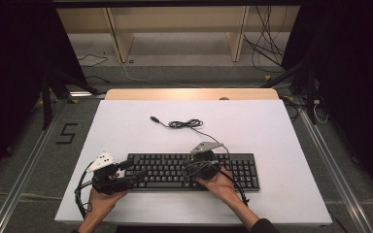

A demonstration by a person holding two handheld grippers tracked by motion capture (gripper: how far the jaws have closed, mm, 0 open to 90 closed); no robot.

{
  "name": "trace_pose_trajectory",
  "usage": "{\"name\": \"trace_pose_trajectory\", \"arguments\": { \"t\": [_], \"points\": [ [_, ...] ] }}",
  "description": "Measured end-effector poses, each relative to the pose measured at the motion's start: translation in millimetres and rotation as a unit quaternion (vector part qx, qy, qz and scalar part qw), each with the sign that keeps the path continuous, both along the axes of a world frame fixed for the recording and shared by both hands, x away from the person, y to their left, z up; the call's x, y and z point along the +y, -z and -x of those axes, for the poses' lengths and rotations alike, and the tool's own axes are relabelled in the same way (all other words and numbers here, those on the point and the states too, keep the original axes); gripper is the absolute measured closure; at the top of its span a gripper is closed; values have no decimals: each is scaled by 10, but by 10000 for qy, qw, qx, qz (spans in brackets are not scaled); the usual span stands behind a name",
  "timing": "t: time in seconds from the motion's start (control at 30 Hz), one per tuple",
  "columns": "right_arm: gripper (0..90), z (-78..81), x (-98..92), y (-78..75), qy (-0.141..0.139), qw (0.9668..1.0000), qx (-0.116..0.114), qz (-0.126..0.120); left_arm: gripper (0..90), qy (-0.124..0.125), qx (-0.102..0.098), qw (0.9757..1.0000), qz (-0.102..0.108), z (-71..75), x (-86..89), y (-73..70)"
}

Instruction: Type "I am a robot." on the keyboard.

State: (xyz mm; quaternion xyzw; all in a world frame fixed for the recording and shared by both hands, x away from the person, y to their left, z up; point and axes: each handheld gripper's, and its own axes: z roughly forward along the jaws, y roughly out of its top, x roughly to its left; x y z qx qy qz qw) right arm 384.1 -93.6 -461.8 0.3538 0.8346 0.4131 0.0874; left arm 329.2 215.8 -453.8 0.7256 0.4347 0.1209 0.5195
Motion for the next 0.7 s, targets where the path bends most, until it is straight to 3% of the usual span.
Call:
{"name": "trace_pose_trajectory", "arguments": {
  "t": [0.7],
  "points": [
    [900, -62, 118, 107, 73, 9991, 112, 402, 262, -1, -15, 10000, 0, 3, -1, -2]
  ]
}}
